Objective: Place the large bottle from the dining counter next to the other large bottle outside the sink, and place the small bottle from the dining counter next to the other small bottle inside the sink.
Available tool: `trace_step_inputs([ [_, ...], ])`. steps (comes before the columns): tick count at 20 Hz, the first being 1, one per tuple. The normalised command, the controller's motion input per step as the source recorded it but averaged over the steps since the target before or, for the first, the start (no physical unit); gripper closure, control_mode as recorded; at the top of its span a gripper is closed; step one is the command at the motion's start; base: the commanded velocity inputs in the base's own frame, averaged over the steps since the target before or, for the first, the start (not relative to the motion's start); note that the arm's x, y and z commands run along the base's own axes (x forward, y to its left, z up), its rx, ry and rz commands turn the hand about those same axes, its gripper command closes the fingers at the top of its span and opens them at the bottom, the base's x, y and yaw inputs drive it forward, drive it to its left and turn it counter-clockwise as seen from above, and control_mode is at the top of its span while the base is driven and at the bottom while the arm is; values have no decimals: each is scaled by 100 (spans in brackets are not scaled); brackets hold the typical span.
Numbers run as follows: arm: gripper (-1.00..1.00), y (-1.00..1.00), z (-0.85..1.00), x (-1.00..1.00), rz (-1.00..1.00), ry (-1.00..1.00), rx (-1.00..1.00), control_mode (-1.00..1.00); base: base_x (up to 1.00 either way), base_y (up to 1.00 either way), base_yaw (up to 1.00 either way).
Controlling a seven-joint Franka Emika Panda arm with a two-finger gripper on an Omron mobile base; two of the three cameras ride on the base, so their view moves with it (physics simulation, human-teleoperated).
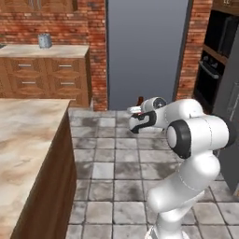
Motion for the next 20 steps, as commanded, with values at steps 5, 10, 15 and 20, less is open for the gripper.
trace_step_inputs([
  [5, 100, 0, 0, 0, 0, 0, 0, 100, 100, -80, 35],
  [10, 100, 0, 0, 0, 0, 0, 0, 100, 100, -79, 37],
  [15, 100, 0, 0, 0, 0, 0, 0, 100, 100, -73, 39],
  [20, 100, 0, 0, 0, 0, 0, 0, 100, 100, -70, 40],
])
